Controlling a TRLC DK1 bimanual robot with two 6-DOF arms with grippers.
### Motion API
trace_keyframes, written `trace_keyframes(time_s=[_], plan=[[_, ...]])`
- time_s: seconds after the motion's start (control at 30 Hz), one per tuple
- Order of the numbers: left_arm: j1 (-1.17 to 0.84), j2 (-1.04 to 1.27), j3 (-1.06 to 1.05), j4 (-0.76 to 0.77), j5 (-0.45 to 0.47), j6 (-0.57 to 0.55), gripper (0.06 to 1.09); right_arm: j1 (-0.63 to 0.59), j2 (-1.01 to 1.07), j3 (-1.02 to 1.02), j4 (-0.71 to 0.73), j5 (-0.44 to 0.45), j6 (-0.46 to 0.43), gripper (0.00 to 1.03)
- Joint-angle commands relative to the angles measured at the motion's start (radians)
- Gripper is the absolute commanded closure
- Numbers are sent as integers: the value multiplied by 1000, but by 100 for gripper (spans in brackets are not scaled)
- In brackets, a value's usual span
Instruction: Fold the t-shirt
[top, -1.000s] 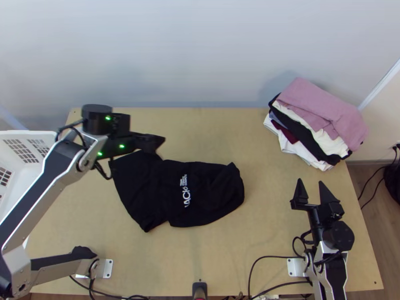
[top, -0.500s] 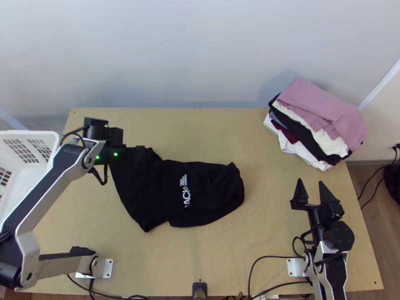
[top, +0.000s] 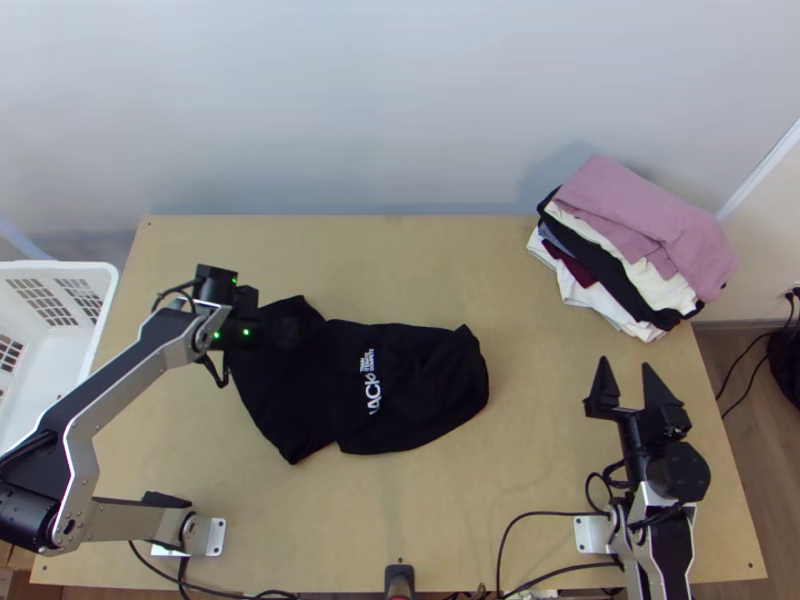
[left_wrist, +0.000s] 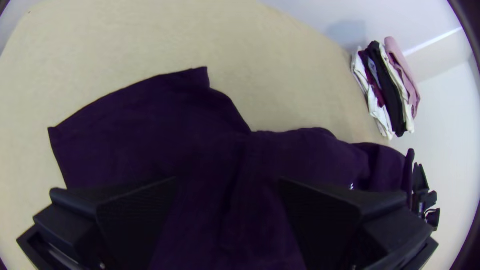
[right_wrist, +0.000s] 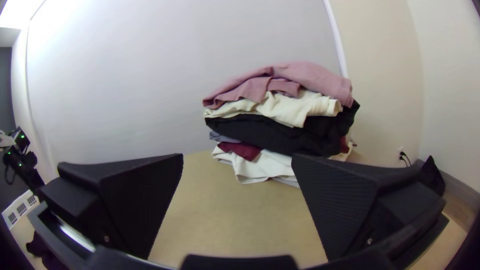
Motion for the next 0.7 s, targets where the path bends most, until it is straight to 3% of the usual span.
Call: trace_keyframes(time_s=[0.0,0.17,0.67], plan=[[-16,10,-46,29,2,-10,29,-50,4,-4,-22,13,11,5],[-42,-1,-67,71,2,-17,47,-73,4,-4,-22,13,11,5],[-136,125,-15,146,2,-68,47,-71,4,-4,-22,13,11,5]])
